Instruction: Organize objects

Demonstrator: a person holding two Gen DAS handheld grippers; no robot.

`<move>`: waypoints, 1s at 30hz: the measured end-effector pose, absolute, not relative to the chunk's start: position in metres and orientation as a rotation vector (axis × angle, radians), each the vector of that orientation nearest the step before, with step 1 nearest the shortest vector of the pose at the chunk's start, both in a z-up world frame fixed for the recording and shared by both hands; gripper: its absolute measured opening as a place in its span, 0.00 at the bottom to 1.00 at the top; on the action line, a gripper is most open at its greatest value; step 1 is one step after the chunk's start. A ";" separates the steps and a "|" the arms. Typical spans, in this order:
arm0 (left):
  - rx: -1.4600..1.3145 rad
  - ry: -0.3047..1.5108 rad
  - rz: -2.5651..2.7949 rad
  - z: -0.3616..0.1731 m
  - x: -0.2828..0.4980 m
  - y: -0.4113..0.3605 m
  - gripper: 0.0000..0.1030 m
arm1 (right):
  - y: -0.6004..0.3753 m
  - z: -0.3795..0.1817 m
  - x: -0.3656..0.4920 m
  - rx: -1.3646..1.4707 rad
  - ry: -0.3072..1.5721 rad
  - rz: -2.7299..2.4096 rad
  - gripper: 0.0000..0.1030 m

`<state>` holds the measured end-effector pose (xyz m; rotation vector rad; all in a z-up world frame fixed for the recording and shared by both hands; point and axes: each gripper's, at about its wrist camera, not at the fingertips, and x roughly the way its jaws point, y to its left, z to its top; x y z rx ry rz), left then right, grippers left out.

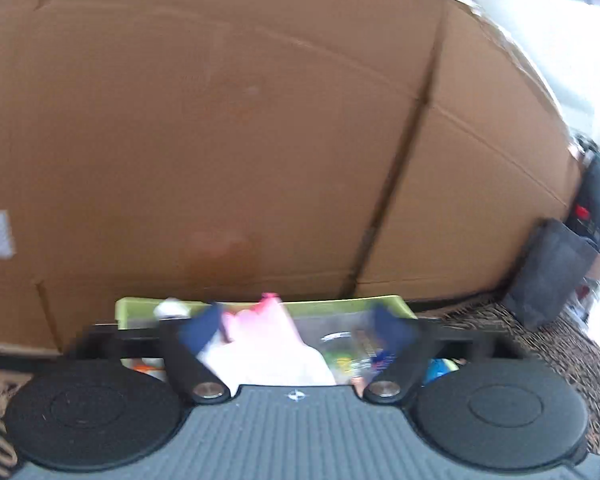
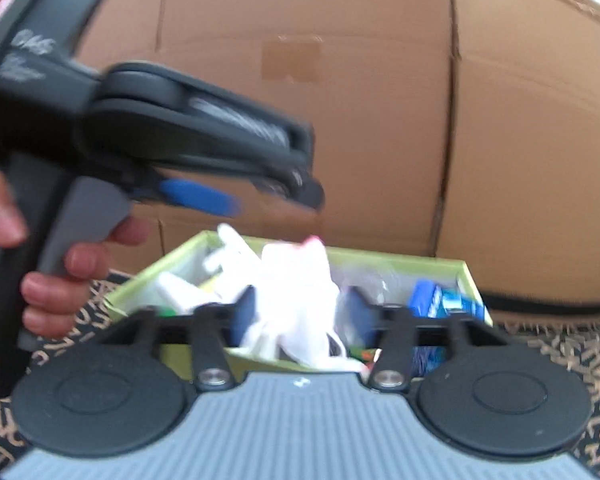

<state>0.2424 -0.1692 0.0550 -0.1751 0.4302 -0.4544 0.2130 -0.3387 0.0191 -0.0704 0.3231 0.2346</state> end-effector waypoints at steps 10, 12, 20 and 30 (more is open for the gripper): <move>-0.182 0.385 -0.368 0.027 0.178 -0.123 0.96 | -0.343 -0.002 0.170 0.061 0.309 0.202 1.00; -0.184 0.391 -0.350 0.026 0.169 -0.122 0.98 | -0.340 0.004 0.146 0.077 0.330 0.193 1.00; -0.123 0.452 -0.241 0.022 0.120 -0.110 0.98 | -0.345 0.006 0.110 0.111 0.440 0.128 1.00; -0.007 0.507 -0.171 0.012 0.075 -0.108 0.98 | -0.348 0.018 0.074 0.043 0.519 -0.018 1.00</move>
